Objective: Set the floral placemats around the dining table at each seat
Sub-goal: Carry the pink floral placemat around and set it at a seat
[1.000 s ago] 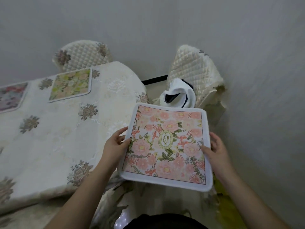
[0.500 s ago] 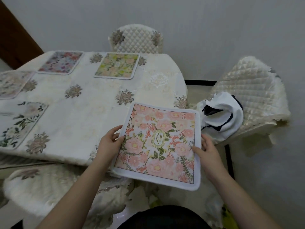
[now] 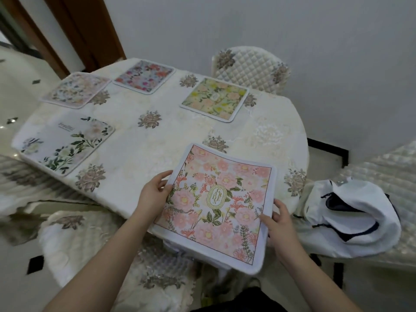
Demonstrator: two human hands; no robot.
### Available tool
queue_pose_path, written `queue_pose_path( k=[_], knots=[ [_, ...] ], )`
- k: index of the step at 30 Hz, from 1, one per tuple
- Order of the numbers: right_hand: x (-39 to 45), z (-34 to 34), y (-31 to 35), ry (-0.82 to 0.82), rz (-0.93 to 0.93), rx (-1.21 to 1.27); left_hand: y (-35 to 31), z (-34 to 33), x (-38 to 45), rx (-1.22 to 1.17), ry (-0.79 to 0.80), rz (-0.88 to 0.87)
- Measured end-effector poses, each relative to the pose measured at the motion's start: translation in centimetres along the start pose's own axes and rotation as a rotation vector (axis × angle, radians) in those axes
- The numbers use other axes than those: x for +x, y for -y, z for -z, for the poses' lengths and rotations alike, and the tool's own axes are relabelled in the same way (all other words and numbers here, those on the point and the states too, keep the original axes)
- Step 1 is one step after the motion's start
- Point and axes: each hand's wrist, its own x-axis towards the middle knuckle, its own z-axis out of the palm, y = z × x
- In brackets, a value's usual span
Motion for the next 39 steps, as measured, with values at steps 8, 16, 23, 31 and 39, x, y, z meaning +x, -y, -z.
queue_pose_path(
  k=[8,16,23,31,39],
  knots=[
    [5.5,-2.5,0.1,0.2,-0.149,-0.083,1.3,-0.3,2.4,0.016,-0.144,0.175],
    [9.5,-4.6,1.1,0.402,-0.234,-0.165,2.1,1.5,4.6,0.089,-0.324,0.27],
    [10.8,-8.3,0.3,0.504,-0.3,-0.235,3.6,3.8,5.3,0.161,-0.414,0.304],
    [10.3,-13.0,-0.8,0.482,-0.299,-0.26,6.3,7.5,8.0,0.216,-0.427,0.318],
    [11.0,-17.2,-2.4,0.412,-0.247,-0.327,9.0,10.5,11.8,0.206,-0.404,0.322]
  ],
)
